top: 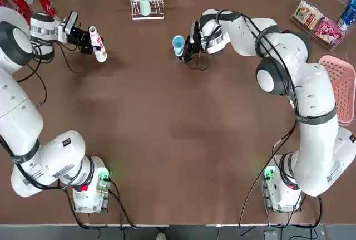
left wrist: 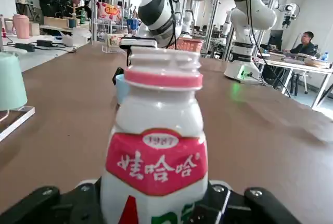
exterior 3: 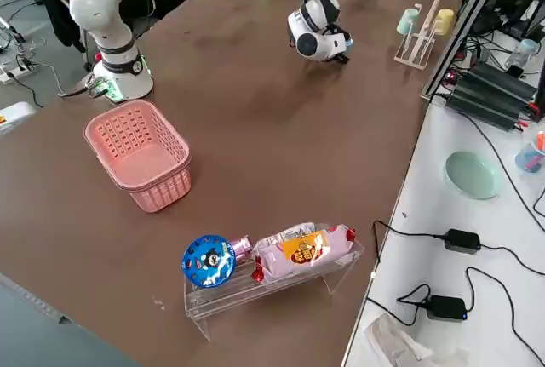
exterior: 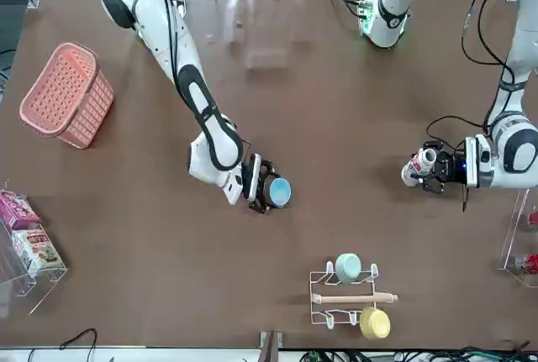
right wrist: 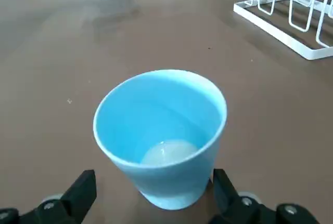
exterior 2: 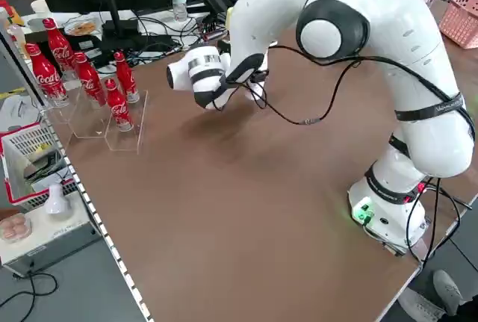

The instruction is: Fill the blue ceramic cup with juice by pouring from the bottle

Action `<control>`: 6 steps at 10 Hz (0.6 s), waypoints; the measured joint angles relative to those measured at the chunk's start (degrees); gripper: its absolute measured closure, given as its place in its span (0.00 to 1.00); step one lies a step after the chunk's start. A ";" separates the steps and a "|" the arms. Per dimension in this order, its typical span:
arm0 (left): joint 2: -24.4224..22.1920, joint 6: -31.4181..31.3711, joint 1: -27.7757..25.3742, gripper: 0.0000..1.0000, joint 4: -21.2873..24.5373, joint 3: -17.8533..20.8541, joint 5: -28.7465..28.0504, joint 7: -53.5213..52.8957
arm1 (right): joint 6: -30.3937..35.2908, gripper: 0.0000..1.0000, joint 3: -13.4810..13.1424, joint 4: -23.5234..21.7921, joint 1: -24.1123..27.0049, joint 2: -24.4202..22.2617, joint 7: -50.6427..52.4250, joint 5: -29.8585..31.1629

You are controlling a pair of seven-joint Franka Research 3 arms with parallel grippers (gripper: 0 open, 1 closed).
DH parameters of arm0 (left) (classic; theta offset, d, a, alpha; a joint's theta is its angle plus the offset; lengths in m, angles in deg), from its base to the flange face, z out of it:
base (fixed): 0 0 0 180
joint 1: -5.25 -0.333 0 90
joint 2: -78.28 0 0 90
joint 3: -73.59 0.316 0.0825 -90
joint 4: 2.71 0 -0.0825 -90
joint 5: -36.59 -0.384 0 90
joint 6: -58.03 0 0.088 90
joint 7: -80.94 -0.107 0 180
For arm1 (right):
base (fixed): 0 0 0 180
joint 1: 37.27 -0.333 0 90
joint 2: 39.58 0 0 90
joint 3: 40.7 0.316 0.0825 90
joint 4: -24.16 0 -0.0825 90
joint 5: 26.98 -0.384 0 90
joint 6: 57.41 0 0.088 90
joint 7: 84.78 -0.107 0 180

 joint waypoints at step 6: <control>-6.45 -7.06 6.90 0.48 -0.93 0.04 -1.19 11.61 | -0.03 0.22 0.00 0.07 0.03 0.12 0.06 -0.04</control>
